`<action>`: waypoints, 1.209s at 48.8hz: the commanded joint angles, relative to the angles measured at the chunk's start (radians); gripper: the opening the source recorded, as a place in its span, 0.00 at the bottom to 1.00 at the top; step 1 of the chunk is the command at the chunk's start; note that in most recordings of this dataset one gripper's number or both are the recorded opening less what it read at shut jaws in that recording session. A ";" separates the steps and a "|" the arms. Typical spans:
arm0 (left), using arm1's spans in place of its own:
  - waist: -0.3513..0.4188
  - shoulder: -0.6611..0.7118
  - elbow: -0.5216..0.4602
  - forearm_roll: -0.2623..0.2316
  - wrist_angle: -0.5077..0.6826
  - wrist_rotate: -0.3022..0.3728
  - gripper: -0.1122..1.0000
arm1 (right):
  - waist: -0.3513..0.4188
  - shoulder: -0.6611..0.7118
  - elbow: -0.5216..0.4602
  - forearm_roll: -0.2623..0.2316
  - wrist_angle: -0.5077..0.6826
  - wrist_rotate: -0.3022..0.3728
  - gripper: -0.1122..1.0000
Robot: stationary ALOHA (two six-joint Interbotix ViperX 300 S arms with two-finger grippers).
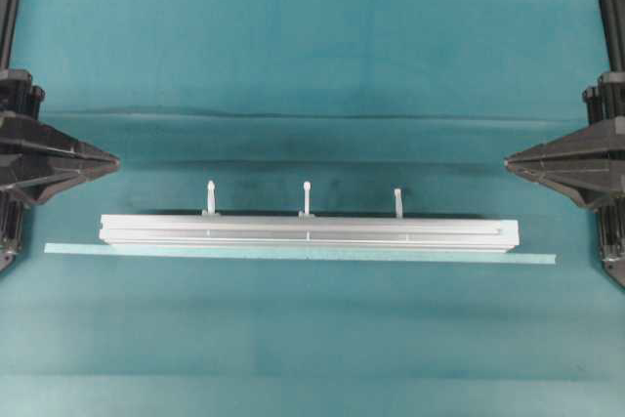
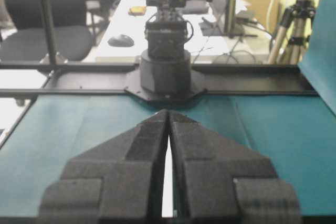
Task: Lift the large metal rail with both hands.
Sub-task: 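Lower both open grippers over the two ends of the silver rail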
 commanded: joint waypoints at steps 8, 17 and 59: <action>0.008 0.075 -0.104 0.017 0.219 -0.161 0.13 | 0.005 0.017 -0.029 0.104 0.098 0.083 0.10; 0.003 0.094 -0.175 0.018 0.407 -0.118 0.09 | -0.017 0.044 -0.104 0.104 0.377 0.133 0.10; 0.017 0.474 -0.468 0.018 1.075 0.002 0.10 | -0.018 0.615 -0.488 0.080 1.272 0.069 0.11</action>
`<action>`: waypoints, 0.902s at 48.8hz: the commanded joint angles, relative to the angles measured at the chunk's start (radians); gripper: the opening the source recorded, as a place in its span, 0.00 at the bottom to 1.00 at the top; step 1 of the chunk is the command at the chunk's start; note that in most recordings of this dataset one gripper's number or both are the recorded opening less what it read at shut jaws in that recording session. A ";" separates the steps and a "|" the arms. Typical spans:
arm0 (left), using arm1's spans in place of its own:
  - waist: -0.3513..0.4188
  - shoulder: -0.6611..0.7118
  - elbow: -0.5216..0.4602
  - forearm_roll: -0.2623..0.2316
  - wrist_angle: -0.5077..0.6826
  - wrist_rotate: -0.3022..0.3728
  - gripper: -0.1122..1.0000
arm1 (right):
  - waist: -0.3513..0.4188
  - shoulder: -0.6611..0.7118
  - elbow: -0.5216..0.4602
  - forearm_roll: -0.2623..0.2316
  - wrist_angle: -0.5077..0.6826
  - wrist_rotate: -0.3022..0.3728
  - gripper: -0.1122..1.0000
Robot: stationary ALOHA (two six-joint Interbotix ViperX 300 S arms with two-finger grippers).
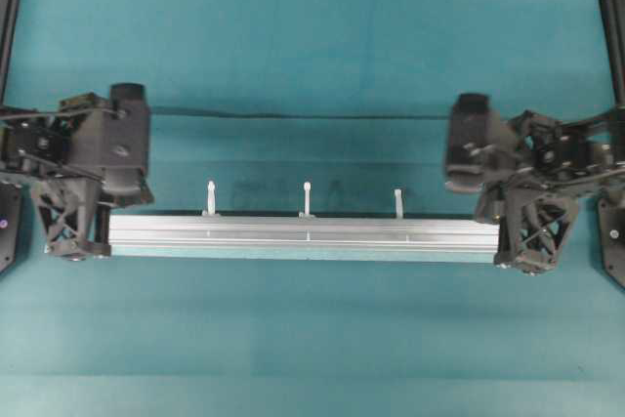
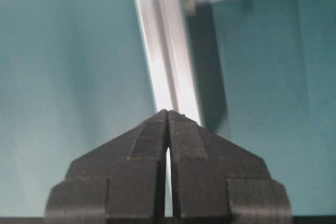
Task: Lift the large metal rail with both hands.
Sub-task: 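Lower both open grippers over the two ends of the silver rail, then close both grippers on the rail ends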
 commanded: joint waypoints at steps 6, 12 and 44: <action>-0.003 0.009 -0.028 0.002 -0.005 0.040 0.17 | 0.014 0.041 -0.049 0.005 0.023 -0.094 0.17; -0.002 0.018 -0.012 0.000 -0.003 0.020 0.38 | 0.006 0.041 -0.046 0.005 0.000 -0.104 0.37; 0.003 0.215 0.117 0.002 -0.221 -0.012 0.99 | 0.041 0.091 0.124 0.002 -0.221 -0.081 0.97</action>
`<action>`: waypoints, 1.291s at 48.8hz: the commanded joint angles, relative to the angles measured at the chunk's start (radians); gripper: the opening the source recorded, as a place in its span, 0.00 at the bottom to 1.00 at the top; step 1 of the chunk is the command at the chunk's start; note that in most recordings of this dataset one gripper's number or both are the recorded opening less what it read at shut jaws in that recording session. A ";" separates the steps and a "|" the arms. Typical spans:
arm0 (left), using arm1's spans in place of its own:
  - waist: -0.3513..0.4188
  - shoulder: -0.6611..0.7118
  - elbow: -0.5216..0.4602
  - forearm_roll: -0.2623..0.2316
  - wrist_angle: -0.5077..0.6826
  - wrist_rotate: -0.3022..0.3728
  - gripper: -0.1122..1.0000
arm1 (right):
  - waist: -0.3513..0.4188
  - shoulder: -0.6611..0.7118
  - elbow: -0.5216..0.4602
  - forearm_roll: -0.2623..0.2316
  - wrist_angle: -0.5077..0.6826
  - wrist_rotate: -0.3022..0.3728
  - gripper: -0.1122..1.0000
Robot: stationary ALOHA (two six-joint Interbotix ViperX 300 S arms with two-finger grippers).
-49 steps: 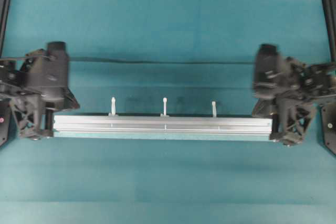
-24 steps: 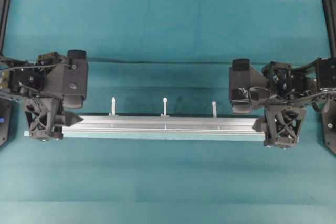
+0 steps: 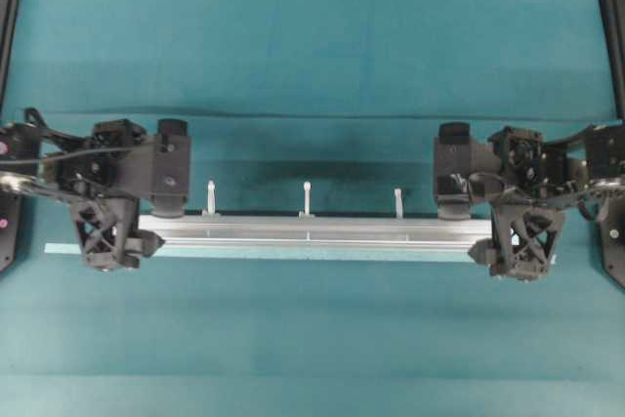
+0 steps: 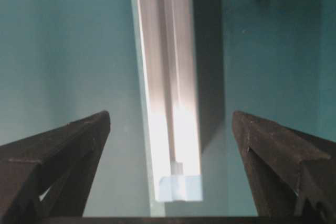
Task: Lift the large metal rail with both hands.
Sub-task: 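Close both grippers on the rail ends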
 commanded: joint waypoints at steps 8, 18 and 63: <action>-0.011 0.043 0.015 0.003 -0.083 -0.026 0.99 | 0.061 0.075 0.005 0.023 -0.058 0.003 0.97; -0.009 0.052 0.034 0.003 -0.089 -0.023 0.99 | 0.072 0.126 0.011 0.014 -0.100 0.005 0.97; 0.000 0.209 0.080 0.003 -0.299 -0.035 0.90 | 0.008 0.219 0.066 -0.060 -0.268 0.014 0.81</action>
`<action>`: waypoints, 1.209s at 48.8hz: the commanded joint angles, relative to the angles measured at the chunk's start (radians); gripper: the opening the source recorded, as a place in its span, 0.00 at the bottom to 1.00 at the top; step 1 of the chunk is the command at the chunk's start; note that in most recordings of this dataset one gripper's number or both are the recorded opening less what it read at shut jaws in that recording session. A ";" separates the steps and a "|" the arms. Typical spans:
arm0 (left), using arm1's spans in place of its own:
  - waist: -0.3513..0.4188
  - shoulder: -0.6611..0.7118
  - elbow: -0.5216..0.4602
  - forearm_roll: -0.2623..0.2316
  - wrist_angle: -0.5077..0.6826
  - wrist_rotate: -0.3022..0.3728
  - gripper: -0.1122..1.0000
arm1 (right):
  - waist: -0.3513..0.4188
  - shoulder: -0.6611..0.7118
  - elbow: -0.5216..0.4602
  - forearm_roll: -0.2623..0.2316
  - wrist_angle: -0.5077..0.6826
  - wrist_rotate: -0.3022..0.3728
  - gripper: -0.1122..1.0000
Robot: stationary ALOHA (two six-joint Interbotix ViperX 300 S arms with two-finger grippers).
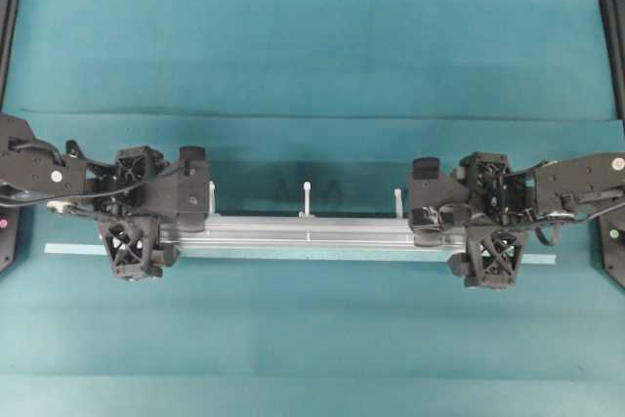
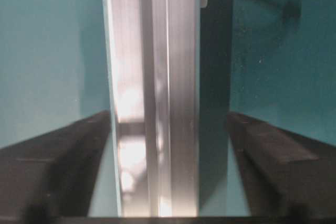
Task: Lift the large metal rail with both hands.
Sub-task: 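Close both grippers on the rail ends, then lift the rail upward with both grippers together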
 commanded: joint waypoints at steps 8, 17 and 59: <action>-0.009 -0.017 -0.017 0.002 -0.006 0.002 0.55 | 0.000 0.015 -0.014 0.003 0.017 0.008 0.44; -0.009 -0.018 -0.017 0.002 -0.006 0.000 0.43 | 0.000 0.018 -0.020 0.005 0.017 0.008 0.44; -0.006 -0.213 -0.155 0.002 0.230 0.002 0.43 | -0.014 -0.126 -0.199 0.003 0.319 0.000 0.44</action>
